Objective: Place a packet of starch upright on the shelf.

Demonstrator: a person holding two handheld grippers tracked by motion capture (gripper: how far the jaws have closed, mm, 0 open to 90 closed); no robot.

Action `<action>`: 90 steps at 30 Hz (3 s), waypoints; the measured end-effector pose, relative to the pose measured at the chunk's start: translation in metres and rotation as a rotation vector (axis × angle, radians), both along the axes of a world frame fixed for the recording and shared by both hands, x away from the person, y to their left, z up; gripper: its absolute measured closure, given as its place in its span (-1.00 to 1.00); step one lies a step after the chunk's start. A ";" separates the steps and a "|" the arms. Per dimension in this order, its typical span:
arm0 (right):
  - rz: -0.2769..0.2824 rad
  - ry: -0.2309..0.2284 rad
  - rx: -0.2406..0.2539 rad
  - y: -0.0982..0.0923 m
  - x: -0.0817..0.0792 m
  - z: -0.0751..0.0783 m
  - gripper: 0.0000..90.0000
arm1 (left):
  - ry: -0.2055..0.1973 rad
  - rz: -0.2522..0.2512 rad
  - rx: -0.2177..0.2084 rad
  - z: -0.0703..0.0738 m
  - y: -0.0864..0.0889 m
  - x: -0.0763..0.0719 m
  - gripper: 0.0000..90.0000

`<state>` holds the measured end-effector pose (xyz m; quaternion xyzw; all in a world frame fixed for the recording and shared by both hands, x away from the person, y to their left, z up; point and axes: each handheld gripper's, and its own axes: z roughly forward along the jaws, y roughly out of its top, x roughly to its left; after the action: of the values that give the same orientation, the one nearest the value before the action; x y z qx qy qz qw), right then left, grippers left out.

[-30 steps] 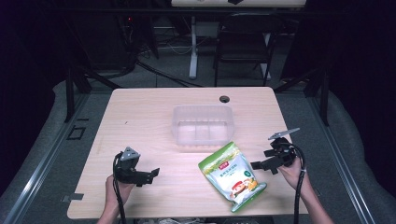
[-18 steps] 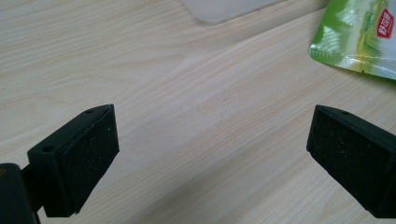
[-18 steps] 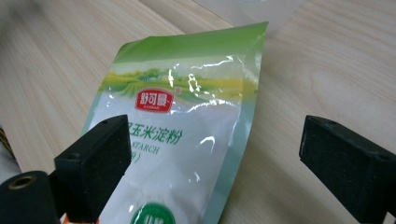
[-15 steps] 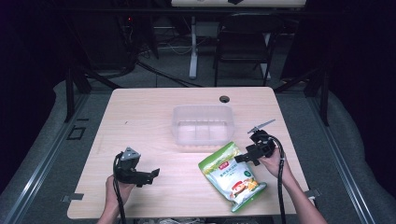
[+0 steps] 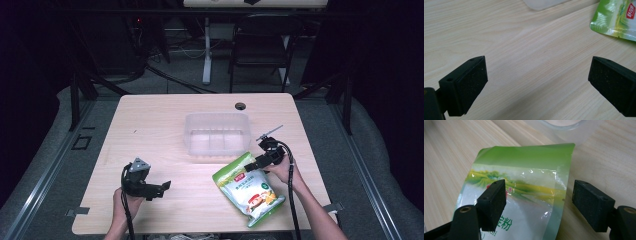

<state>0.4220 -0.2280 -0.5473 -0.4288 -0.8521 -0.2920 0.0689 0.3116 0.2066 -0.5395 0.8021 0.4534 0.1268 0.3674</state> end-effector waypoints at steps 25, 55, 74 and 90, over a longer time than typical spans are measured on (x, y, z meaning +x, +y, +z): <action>-0.024 0.044 0.012 -0.003 -0.001 -0.005 0.58 | 0.002 0.021 0.015 0.000 0.001 0.000 -0.92; -0.044 -0.058 0.043 -0.019 -0.026 0.034 0.98 | 0.003 0.024 0.005 0.001 0.001 0.000 -0.91; -0.062 -0.099 0.179 -0.035 -0.041 0.061 1.00 | -0.002 0.028 0.006 0.001 0.002 0.000 -0.91; -0.056 -0.149 0.247 -0.043 -0.055 0.081 1.00 | 0.007 0.031 0.004 -0.001 0.000 0.002 -0.91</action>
<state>0.3672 -0.2709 -0.4663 -0.4180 -0.8001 -0.4275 0.0494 0.3133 0.2065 -0.5401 0.7962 0.4668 0.1305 0.3621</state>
